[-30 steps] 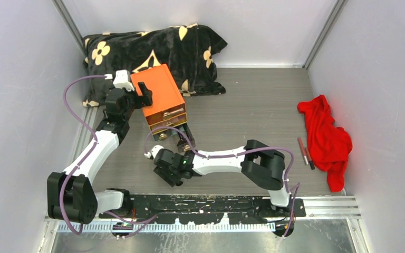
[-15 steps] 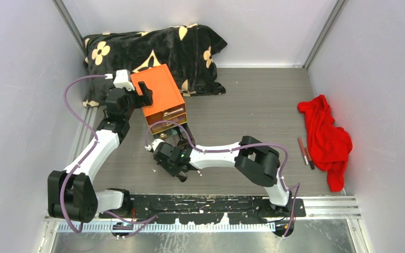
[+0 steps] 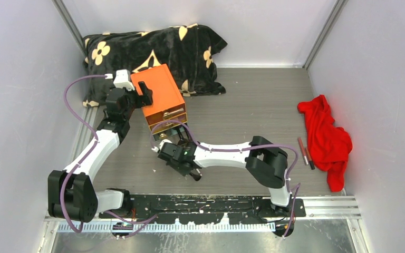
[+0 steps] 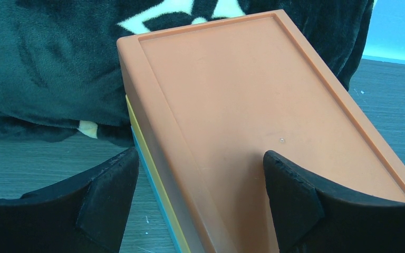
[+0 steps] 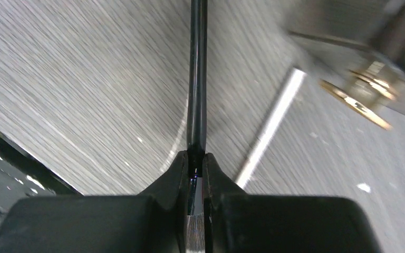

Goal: Organize the makeup
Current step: Pick up the makeup brush from the center of the board, then place the makeup brush in the drawer.

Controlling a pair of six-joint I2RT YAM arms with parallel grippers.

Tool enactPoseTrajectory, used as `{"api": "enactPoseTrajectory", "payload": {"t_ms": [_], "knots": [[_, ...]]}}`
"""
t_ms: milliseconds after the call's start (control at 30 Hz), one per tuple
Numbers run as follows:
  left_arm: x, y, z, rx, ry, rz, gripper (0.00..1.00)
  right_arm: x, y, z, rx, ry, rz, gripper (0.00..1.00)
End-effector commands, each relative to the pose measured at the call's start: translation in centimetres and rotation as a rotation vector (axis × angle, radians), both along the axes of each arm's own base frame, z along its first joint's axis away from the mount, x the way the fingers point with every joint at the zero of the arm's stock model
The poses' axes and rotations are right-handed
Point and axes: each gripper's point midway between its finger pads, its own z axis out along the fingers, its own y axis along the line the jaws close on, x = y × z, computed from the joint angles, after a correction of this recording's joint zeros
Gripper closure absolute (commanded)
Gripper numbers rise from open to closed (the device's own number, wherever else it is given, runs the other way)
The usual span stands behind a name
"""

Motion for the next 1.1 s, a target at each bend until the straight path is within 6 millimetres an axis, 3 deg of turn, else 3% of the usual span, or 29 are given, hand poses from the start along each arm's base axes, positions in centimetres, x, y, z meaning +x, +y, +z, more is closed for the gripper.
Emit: {"api": "enactPoseTrajectory", "payload": {"t_ms": [0,167,333,667,1067], "knots": [[-2.5,1.0,-7.4,0.098,0.253,0.003,0.14,2.3,-2.7,8.2,-0.062,-0.167,-0.015,0.99],[-2.4,0.8,-7.4,0.09,0.255,-0.006,0.14,4.3,-3.5,13.0,-0.041,-0.234,-0.055,0.99],[-2.4,0.6,-7.2,0.081,0.25,-0.014,0.14,7.0,-4.6,14.6,-0.047,-0.26,-0.097,0.99],[-2.6,0.6,-7.2,0.078,0.249,-0.015,0.14,10.4,-5.2,12.7,-0.124,-0.236,-0.047,0.99],[-2.6,0.8,-7.2,0.085,0.249,-0.007,0.14,10.7,-5.2,10.6,-0.171,-0.171,0.024,0.98]]}}
